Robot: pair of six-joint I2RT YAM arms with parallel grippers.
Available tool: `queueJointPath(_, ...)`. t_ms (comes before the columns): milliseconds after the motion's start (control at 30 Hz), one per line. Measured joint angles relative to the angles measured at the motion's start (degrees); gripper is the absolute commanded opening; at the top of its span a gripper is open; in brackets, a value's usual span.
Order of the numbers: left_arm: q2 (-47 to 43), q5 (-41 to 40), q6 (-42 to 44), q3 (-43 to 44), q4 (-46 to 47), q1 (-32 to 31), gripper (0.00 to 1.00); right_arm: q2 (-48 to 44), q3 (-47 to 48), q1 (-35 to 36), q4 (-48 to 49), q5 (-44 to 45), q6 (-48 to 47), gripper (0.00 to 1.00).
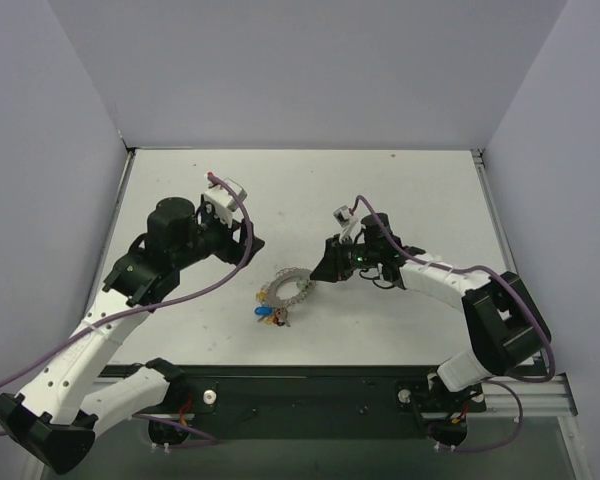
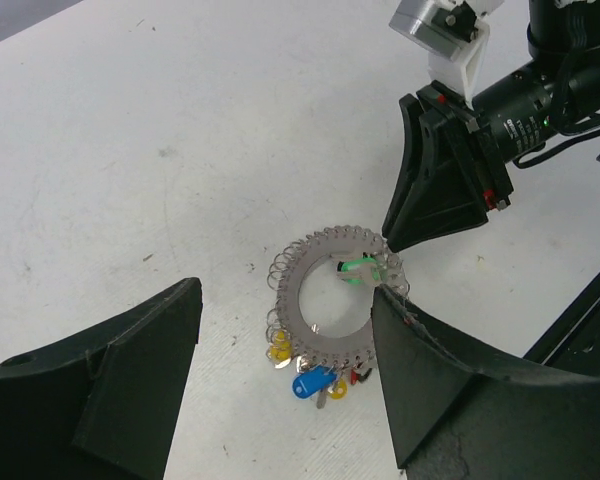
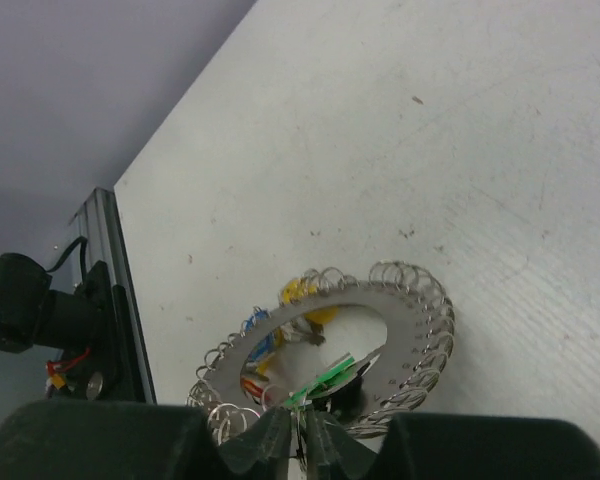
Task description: Put the keys on the keyring
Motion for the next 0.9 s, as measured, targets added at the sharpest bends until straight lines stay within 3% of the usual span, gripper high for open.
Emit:
queueJointPath(233,0.02,0.22,-1.09,-0.92,1.99,0.0,0.79,-1.64,-3.17,0.81,-7.39,5.27,-3.43,0.52)
queueJointPath(300,0.0,0.26,-1.38,-1.16,2.51,0.0,0.79,-3.72,-4.28,1.01,-8.68,6.69,-3.72,0.63)
queueJointPath(333,0.07,0.44,-1.6,-1.29,2.75,0.02,0.79,-5.2,-4.61,1.01,-9.29,7.28,-3.69,0.77)
queueJointPath(467,1.03,1.51,-3.56,-2.03,3.91,0.35,0.81,-14.03,-4.7,1.01,-9.92,9.75,-3.65,0.95)
queueJointPath(567,3.63,2.56,-6.21,-2.21,4.61,1.09,0.81,-21.35,-4.7,0.96,-9.81,12.09,-3.67,1.0)
queueJointPath(900,11.74,3.87,-20.13,-8.0,11.52,3.63,0.85,-35.01,-4.15,-0.57,-11.61,24.13,-1.9,1.0)
